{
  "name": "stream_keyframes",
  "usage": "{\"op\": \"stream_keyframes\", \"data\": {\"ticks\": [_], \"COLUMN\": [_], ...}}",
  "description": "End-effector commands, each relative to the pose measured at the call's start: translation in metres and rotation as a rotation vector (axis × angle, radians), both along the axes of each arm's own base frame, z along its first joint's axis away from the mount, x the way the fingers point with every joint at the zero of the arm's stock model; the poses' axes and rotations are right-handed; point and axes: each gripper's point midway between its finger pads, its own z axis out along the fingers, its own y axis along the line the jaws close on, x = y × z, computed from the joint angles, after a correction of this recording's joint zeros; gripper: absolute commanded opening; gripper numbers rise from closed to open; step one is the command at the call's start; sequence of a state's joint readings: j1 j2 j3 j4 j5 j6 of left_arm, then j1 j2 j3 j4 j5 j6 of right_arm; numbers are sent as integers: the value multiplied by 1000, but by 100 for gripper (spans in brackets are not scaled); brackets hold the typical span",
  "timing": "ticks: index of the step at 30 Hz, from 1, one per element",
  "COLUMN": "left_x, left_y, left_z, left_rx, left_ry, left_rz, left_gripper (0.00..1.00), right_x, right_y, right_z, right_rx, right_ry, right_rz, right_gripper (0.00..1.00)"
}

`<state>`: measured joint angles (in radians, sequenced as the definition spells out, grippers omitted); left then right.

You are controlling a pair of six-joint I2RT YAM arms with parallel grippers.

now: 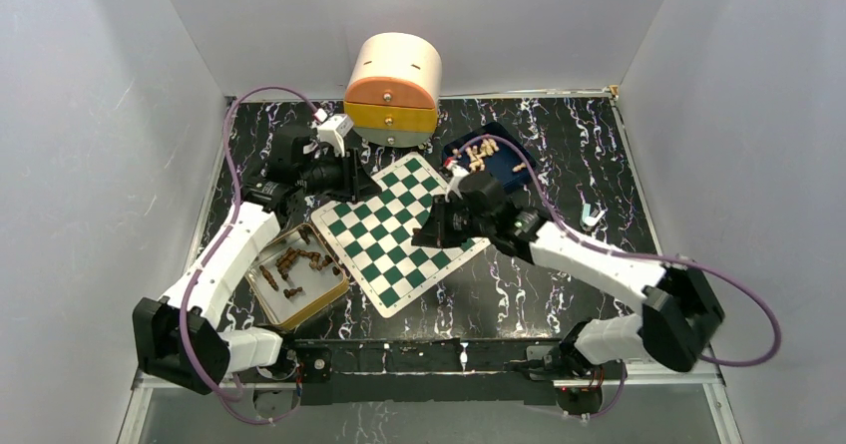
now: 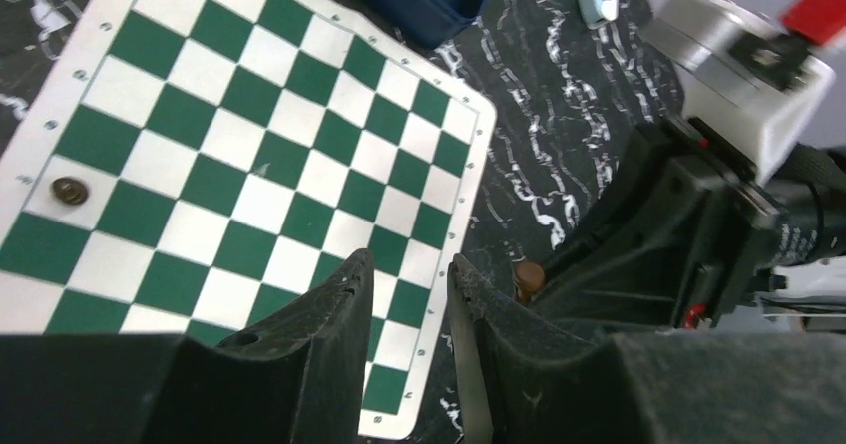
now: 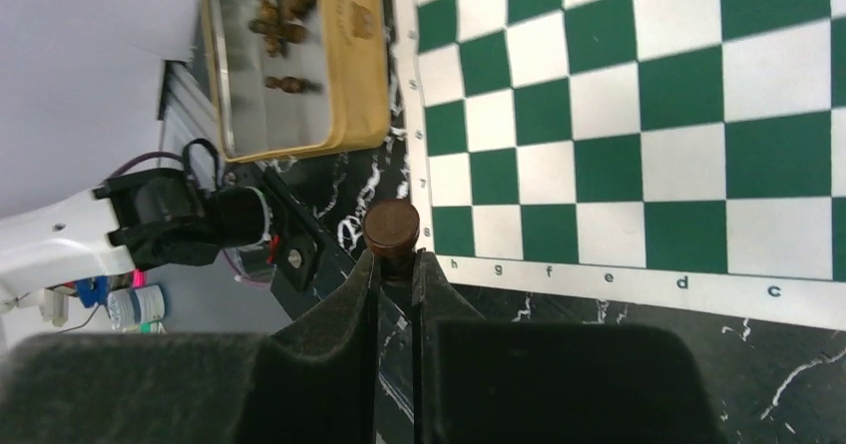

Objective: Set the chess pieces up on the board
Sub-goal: Place the chess piece at the center of the board.

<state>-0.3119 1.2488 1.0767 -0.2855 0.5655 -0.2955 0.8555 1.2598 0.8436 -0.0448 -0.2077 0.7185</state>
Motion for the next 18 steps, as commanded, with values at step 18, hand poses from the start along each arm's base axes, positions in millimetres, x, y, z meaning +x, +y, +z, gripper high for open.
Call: {"op": "stream_keyframes", "data": {"ticks": [18], "left_x": [-18], "left_y": [103], "left_z": [-31], "left_rx": [354], "left_ry": [-273], "left_rz": [362], "left_gripper": [32], "right_x": [-35], "right_y": [-92], "right_z": [-92], "right_rx": [-862], "right_ry": [435], "right_rz": [226], "right_gripper": [23]}}
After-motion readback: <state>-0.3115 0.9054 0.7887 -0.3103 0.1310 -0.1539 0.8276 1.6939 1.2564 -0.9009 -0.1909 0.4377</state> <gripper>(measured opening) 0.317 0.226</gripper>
